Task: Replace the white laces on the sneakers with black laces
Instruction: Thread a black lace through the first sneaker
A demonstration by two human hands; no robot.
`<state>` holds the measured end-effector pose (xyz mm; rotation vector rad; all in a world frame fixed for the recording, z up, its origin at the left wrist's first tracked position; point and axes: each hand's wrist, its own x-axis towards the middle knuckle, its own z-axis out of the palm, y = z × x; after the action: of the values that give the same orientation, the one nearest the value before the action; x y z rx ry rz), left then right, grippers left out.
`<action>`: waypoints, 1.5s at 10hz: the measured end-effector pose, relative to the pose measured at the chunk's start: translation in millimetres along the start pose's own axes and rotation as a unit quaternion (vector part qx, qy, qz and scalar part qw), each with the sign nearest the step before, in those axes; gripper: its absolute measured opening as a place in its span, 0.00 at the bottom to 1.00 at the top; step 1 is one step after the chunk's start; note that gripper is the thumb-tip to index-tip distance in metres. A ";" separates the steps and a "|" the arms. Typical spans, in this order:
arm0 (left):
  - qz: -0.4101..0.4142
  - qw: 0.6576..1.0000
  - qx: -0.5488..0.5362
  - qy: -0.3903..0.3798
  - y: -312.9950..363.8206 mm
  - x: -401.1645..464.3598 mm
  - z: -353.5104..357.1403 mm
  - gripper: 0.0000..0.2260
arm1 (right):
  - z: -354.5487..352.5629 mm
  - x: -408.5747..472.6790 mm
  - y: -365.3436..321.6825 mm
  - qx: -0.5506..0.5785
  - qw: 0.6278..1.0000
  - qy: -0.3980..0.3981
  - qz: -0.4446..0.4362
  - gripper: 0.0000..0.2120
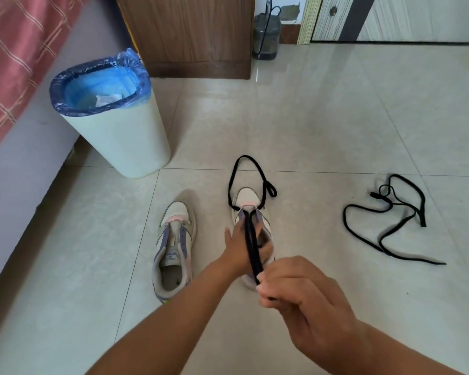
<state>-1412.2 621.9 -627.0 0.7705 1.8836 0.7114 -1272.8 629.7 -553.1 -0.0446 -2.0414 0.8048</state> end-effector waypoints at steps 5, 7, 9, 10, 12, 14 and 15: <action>-0.157 0.874 -0.457 -0.041 31.9 -43.5 -34.6 0.14 | 1.5 -77.8 21.0 0.054 0.944 -0.107 0.307 0.16; -0.137 0.914 -0.368 -0.102 23.0 -89.6 -7.8 0.15 | 24.6 -13.8 106.5 0.365 0.512 0.061 0.775 0.24; -0.101 0.946 -0.172 -0.254 12.1 -113.3 3.9 0.17 | 56.8 9.9 133.5 0.432 0.436 0.052 0.788 0.19; -0.036 0.959 0.123 -0.254 13.6 -96.5 -9.3 0.19 | 57.2 10.8 133.5 0.394 0.473 0.020 0.788 0.13; -0.050 0.955 0.292 0.020 6.6 9.2 -17.8 0.32 | 51.1 -0.6 123.7 0.297 0.569 -0.044 0.766 0.14; -0.071 0.993 0.059 0.073 -21.0 47.4 31.0 0.46 | 41.1 4.1 127.0 0.223 0.643 -0.055 0.731 0.14; -0.057 0.983 -0.138 0.109 -39.3 52.2 46.6 0.54 | 43.9 3.6 117.1 0.219 0.657 -0.055 0.720 0.15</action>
<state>-1396.4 643.7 -702.6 0.4189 1.9511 0.9905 -1339.9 700.0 -632.0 -1.5168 -1.4990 2.2437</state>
